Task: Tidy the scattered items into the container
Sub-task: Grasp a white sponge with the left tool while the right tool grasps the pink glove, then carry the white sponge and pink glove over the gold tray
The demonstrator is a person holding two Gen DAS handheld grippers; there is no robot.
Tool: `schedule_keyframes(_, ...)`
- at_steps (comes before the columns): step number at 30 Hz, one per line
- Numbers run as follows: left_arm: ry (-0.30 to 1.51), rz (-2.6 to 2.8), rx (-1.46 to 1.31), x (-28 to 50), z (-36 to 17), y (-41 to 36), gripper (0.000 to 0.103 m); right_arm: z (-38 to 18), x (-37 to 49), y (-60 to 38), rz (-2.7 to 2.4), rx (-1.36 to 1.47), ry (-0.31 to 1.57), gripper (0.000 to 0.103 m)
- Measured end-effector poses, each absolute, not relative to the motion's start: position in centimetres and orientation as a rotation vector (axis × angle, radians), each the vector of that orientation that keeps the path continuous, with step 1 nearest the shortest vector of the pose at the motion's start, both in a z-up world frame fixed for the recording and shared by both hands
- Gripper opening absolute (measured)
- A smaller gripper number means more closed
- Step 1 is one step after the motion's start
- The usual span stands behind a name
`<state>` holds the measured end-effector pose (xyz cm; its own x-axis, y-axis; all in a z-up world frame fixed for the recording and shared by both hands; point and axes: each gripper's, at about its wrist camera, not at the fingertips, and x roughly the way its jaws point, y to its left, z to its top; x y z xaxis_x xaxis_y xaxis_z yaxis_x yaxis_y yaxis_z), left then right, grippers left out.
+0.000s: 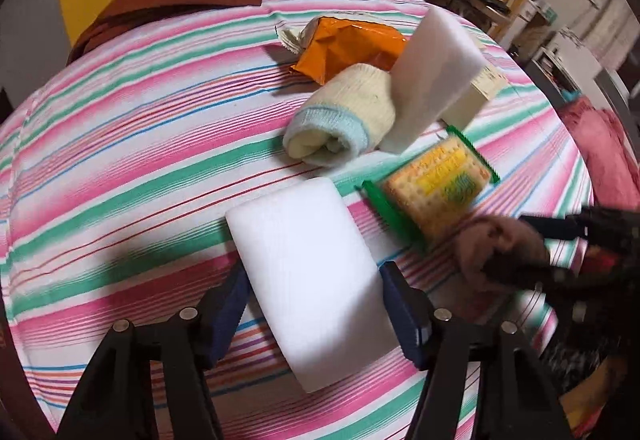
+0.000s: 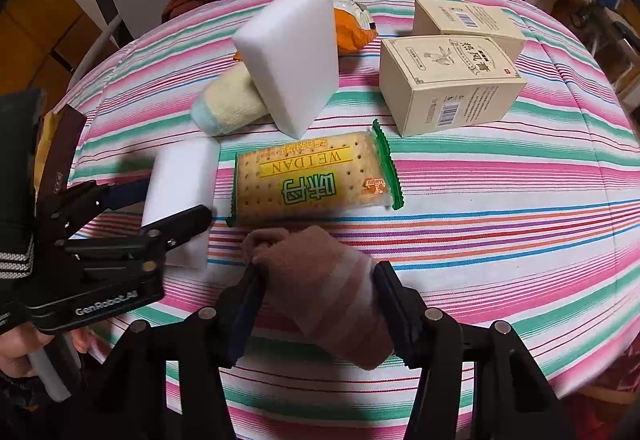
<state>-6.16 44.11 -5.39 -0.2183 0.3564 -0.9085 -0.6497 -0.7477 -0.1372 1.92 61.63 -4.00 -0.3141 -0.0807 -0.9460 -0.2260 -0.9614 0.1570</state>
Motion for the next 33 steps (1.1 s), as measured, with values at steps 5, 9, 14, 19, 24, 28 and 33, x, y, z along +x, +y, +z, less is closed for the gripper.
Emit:
schedule_keyframes(5, 0.337, 2.011, -1.322, -5.2, -5.2, 40.5, 0.065, -4.0, 2.0, 62.2, 2.431, -1.785, 0.405, 0.054)
schedule_keyframes(9, 0.299, 2.017, -1.280, -4.5, -5.0, 37.0, 0.065, -4.2, 1.8, 61.4, 2.414, -1.790, 0.378, 0.053)
schedule_keyframes(14, 0.256, 2.028, -1.216, -2.9, -4.5, 33.2, 0.065, -4.4, 1.8, 59.5, 2.388, -1.735, 0.252, 0.050)
schedule_keyframes(19, 0.197, 2.056, -1.159, -2.3, -4.0, 29.5, 0.065, -3.0, 2.6, 58.4, 2.432, -1.630, 0.311, 0.040)
schedule_keyframes(24, 0.124, 2.091, -1.137, -2.3, -3.6, 25.9, 0.065, -1.8, 3.7, 56.1, 2.531, -1.548, 0.428, 0.038)
schedule_keyframes(28, 0.105, 2.139, -1.101, -1.9, -2.9, 22.9, 0.065, -1.7, 2.7, 52.2, 2.621, -1.498, 0.482, 0.038)
schedule_keyframes(33, 0.085, 2.225, -1.014, -1.0, -1.4, 18.8, 0.065, -1.4, 2.0, 47.7, 2.754, -1.435, 0.537, 0.038)
